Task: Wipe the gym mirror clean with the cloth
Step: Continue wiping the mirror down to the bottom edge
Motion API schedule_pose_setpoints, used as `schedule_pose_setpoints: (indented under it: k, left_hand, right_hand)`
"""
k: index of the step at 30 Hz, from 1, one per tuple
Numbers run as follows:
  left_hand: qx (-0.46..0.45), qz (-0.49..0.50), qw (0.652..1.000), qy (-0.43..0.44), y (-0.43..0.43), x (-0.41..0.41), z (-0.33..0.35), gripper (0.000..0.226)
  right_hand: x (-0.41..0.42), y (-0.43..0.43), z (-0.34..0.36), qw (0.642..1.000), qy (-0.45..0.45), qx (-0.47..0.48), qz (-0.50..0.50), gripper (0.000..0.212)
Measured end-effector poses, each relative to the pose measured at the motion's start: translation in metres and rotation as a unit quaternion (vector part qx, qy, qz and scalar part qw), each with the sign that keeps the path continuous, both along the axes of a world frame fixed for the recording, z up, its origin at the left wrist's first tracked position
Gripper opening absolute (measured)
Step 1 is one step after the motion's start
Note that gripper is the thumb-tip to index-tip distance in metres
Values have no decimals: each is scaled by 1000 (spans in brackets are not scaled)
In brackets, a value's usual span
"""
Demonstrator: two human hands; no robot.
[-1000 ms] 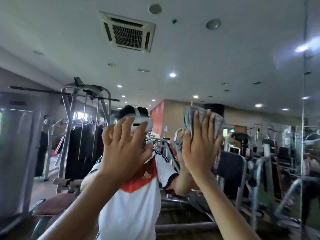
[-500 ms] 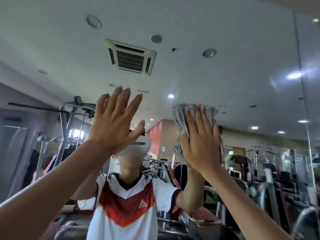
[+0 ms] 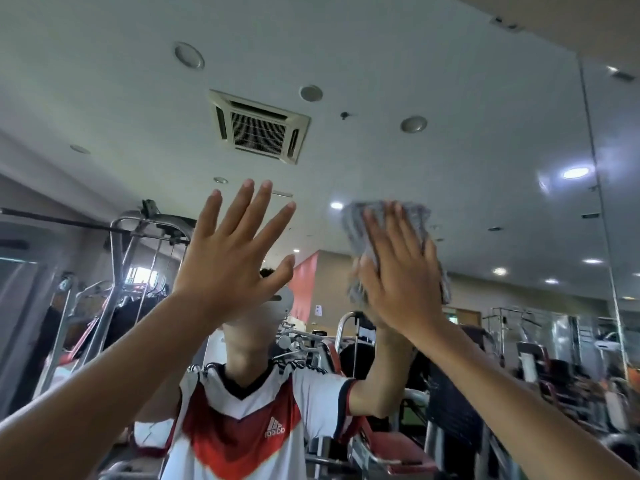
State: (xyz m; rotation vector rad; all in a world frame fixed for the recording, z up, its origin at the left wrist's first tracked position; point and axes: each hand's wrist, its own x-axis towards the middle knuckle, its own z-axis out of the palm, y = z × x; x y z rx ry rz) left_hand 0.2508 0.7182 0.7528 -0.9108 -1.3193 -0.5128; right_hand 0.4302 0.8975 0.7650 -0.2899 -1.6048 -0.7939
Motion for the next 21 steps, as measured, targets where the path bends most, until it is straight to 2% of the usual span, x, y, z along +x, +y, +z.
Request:
schedule_pose_setpoints:
  k: [2,4,6,9,11,12,14,17,19,21]
  left_hand:
    - [8,-4,1000,6,0,1,-1,70]
    - [15,-3,1000,18,-2,3,1,69]
    - [20,16,999,28,-4,7,12,67]
    - [32,50,996,59,-11,11,36,58]
    - [43,28,996,78,-13,6,41,54]
    - [50,3,997,64,-14,1,40,55]
    - [63,-38,997,-13,-14,-3,37,61]
    - [62,-21,996,-62,-13,-5,41,72]
    - [43,-12,997,-56,-13,-5,43,73]
    - [30,-10,998,-63,-13,-5,43,72]
  right_hand:
    - [16,10,-29,987,-121,99,-27,58]
    - [40,26,-28,977,-173,116,-48,59]
    - [53,34,-2,990,-124,48,-50,59]
    - [33,18,63,995,35,-95,-22,72]
    - [7,-4,85,987,95,-132,-1,78]
    - [-3,-12,84,989,90,-116,4,75]
    - [-7,-13,63,1000,-16,-19,-2,67]
    - [28,16,51,965,-214,147,-45,64]
    - [50,35,75,962,-233,136,-51,63]
    - [53,36,107,984,-164,56,-35,64]
